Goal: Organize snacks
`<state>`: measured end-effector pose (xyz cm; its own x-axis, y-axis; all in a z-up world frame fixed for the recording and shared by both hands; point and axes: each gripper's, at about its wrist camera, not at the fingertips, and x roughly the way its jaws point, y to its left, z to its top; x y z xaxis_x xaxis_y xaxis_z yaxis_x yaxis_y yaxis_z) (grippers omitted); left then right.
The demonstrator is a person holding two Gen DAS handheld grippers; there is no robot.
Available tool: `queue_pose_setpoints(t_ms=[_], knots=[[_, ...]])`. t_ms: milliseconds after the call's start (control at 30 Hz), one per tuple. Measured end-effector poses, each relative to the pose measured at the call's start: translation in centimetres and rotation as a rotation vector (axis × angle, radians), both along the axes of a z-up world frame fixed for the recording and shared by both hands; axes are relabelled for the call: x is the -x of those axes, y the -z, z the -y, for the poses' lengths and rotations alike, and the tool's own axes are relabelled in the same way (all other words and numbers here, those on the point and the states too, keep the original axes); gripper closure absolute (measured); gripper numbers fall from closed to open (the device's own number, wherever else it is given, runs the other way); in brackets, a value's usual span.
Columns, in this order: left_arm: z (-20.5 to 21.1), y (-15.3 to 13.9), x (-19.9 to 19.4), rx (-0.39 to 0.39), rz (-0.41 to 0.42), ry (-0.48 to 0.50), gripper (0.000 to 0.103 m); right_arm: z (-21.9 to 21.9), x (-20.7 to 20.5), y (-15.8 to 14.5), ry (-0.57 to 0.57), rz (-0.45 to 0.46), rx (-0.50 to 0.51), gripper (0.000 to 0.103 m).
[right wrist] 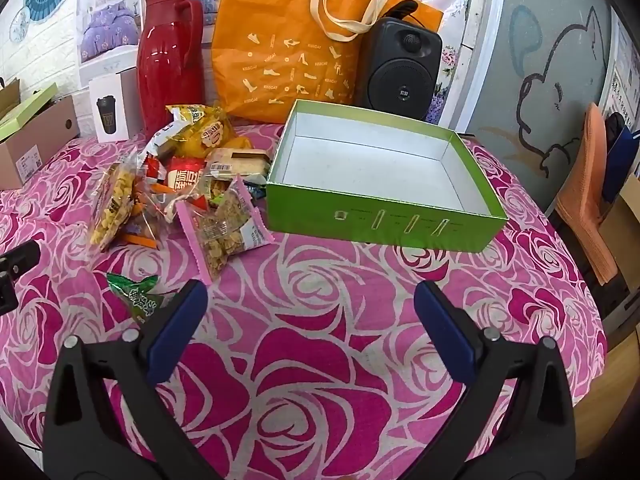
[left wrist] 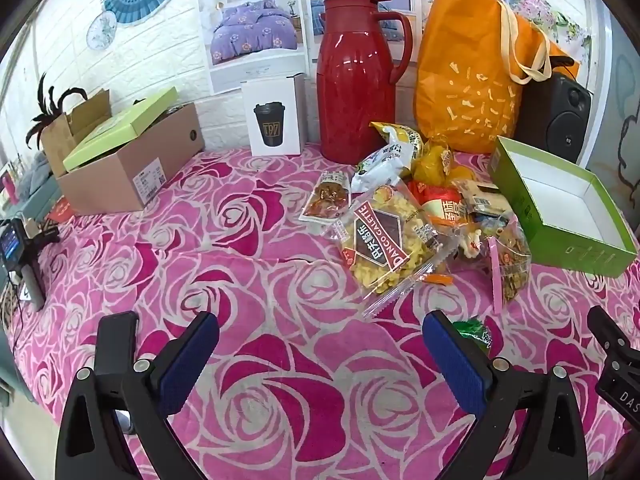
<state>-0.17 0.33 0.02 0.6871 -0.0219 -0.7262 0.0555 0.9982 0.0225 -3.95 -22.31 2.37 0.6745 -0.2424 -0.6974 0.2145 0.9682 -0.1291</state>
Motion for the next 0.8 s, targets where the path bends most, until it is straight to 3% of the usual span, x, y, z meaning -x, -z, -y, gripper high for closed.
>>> queue_pose_setpoints(t_ms=[233, 800], knots=[[0.4, 0.3, -0.6, -0.022, -0.015, 0.006, 0.000, -0.5, -0.2, 2.0, -0.013, -0.004, -0.011, 0.000], [0.2, 0.9, -1.0, -0.026, -0.029, -0.007, 0.000, -1.4, -1.4, 1.7, -0.052, -0.042, -0.016, 0.000]])
